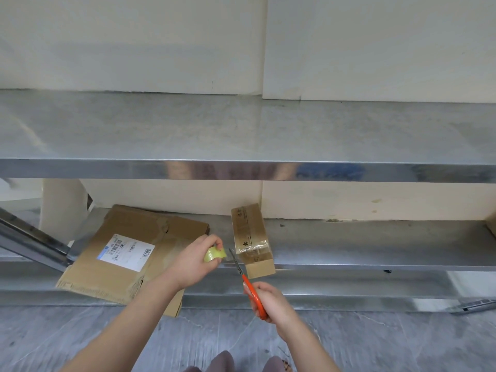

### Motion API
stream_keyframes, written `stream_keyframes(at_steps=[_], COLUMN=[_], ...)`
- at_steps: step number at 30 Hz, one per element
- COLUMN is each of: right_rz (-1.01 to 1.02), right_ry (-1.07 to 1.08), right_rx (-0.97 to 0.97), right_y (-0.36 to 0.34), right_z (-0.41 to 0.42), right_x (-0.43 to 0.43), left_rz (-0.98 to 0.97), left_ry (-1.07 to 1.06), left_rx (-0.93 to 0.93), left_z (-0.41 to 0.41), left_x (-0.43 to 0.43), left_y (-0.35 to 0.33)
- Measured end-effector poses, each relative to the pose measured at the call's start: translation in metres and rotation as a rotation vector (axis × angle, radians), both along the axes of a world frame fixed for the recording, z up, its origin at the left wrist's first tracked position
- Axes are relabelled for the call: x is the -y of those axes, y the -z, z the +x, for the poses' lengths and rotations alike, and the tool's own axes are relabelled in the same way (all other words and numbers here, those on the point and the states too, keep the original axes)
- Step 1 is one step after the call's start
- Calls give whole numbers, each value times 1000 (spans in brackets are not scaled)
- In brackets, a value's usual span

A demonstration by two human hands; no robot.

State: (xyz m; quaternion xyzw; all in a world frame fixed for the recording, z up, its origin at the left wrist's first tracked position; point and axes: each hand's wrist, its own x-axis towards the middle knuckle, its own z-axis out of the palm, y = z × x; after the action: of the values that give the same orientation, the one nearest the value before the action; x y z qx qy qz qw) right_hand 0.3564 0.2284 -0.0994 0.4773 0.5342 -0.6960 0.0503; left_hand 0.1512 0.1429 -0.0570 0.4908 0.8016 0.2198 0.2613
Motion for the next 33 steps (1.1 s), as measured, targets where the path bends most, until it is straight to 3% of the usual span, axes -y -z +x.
stream_keyframes(at_steps=[12,16,23,29,33], right_rz=[-14,162,630,762,695], right_ry=[-59,-117,-297,-330,-352], right_rx=[36,22,170,220,203], right_y=[-2,2,6,8,11], right_z=[-5,-3,2,9,14], right_x=[-7,-7,-12,-18,-19], left_rz=[112,55,-48,-111,-146], left_ry=[-7,-36,13,72,95], left_rx=[44,-6,-28,-61,-58], left_z=[-6,-13,-10,-5,-1], left_x=[-3,-2,-12,-30,-37], left_y=[1,5,13,16,20])
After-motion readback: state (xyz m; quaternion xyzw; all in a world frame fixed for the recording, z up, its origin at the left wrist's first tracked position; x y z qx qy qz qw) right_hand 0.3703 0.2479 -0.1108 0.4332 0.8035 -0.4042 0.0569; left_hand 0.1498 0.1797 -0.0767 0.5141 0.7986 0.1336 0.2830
